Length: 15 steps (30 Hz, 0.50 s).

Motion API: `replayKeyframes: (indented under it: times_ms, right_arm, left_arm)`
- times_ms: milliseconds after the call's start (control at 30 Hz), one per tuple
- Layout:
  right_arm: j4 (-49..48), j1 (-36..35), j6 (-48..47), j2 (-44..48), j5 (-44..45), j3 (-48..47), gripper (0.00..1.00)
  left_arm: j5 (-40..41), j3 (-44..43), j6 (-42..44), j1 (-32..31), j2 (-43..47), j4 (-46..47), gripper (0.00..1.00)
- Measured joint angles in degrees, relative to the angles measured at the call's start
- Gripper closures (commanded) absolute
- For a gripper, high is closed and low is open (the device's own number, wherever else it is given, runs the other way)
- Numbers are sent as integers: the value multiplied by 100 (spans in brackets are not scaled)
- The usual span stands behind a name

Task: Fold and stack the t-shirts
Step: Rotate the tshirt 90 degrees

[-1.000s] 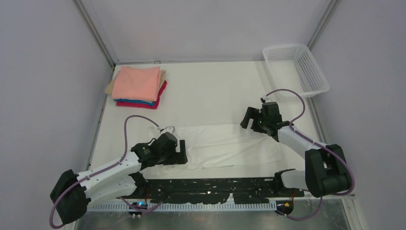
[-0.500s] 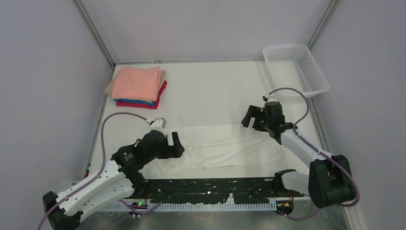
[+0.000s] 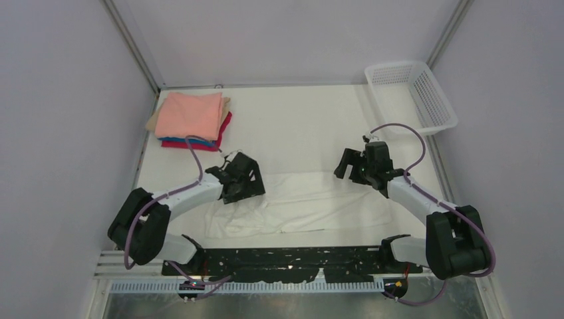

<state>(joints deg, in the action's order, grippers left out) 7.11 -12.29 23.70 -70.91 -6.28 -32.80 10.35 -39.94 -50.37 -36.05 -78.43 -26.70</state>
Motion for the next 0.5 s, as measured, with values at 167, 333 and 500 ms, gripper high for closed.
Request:
replayKeyframes:
  times_ms: [167, 333, 500]
  right_arm:
    - [-7, -4, 20, -111, 2, 35, 5]
    - [33, -4, 15, -111, 59, 35, 5]
    - [229, -2, -48, -7, 275, 15, 5]
  left_arm:
    - [-118, -518, -9, 164, -638, 160, 0]
    - [-444, -1423, 177, 380, -1502, 203, 0]
    - [-1034, -2599, 409, 605, -2468, 157, 0]
